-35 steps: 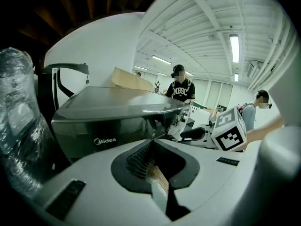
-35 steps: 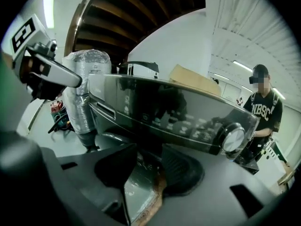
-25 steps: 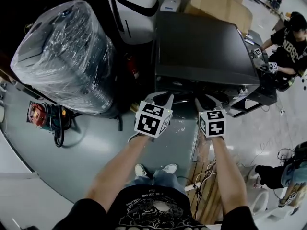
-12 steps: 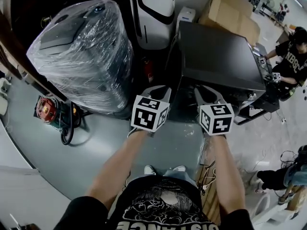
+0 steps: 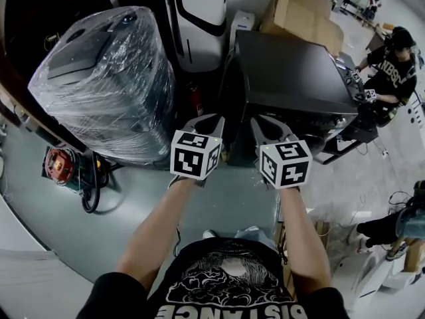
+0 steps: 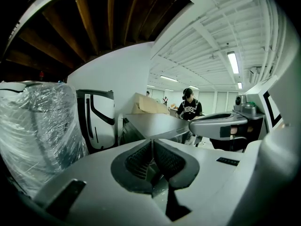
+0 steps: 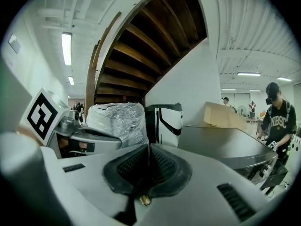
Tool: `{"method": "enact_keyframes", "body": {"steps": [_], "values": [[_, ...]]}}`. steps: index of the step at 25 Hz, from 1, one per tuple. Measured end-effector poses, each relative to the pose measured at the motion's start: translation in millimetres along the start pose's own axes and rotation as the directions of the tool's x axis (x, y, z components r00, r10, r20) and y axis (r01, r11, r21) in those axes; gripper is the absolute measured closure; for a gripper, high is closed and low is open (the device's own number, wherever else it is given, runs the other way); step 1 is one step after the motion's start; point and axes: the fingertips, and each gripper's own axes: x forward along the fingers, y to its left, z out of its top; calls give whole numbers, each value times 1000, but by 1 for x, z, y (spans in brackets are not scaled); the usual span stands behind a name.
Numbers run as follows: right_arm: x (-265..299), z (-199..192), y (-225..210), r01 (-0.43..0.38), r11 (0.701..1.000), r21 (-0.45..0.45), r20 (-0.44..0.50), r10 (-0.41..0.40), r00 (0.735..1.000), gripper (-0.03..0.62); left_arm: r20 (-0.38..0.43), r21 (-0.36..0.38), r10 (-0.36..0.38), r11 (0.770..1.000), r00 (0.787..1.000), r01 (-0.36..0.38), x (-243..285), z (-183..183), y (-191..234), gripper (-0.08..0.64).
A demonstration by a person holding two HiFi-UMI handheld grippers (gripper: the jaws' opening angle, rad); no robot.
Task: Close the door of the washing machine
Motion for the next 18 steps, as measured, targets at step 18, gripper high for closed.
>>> {"method": "enact_keyframes", "body": {"steps": [18], "values": [[1, -5, -4, 44, 999, -2, -8, -44, 999, 561, -5, 10, -12, 1000, 1000, 12, -1, 0, 9, 523]]}}
